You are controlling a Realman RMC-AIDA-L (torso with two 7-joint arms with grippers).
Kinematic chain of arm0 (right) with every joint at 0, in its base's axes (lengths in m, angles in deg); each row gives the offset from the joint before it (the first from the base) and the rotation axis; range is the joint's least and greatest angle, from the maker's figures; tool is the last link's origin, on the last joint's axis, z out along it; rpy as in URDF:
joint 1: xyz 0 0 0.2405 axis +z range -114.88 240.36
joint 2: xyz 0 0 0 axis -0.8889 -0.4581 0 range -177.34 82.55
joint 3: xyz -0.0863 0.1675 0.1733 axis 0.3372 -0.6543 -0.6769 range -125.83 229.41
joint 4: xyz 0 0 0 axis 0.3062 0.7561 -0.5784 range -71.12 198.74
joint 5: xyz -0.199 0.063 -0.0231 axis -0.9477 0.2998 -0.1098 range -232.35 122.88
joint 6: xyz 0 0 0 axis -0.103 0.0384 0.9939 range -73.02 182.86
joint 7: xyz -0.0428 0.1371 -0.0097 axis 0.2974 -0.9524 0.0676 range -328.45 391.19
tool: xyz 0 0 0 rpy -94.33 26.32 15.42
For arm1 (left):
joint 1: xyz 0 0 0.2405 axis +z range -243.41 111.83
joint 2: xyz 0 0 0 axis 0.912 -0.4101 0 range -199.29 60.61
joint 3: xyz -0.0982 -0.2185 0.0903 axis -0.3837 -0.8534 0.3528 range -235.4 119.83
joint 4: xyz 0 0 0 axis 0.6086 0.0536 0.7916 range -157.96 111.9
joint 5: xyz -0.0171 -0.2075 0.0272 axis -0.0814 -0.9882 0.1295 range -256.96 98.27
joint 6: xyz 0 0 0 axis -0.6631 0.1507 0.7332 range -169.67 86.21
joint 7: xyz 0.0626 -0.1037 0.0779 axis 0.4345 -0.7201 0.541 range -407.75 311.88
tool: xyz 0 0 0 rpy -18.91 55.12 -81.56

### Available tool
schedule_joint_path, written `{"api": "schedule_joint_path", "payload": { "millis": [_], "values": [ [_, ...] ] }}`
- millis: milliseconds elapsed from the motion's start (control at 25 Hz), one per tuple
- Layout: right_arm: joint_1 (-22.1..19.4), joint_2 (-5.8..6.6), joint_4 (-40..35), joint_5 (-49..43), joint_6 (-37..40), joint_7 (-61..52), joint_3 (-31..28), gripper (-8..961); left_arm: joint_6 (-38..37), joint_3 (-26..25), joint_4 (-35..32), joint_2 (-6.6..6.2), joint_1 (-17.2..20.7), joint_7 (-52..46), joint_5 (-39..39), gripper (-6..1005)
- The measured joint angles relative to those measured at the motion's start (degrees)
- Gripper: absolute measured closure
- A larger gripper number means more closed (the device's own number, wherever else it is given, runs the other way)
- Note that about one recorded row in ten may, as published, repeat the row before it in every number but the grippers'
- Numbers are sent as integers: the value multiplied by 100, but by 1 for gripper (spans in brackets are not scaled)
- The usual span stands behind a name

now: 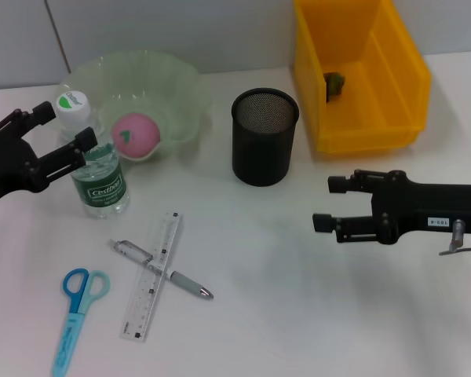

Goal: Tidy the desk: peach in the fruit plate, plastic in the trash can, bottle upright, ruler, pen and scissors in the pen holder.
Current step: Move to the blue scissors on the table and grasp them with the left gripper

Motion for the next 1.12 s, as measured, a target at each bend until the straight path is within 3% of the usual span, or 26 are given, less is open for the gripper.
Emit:
{"api": "schedule_joint_path", "payload": {
  "millis": [200, 280, 400, 720, 1040, 1120],
  "values": [
    [141, 32, -26, -463, 63, -114, -15, 127, -10, 511, -1063, -36, 495, -931, 133, 138],
    [166, 40, -28, -554, 64, -120, -38, 127, -10, 511, -1063, -36, 495, -931, 133, 138],
    [193, 64, -29, -585, 65, -121, -41, 127, -136, 532, -1800, -3, 706, -1742, 650, 138],
    [240, 86, -30, -721, 71, -122, 0, 128, -555, 509, -2250, -6, 778, -2497, 1015, 140],
    [245, 86, -237, -744, 548, -104, 9, 129, -1391, 482, -3123, -53, 618, -4101, 2358, 142],
    [245, 84, -248, -746, 581, -89, 10, 129, -1391, 482, -3123, -53, 618, -4101, 2358, 142]
  ]
}}
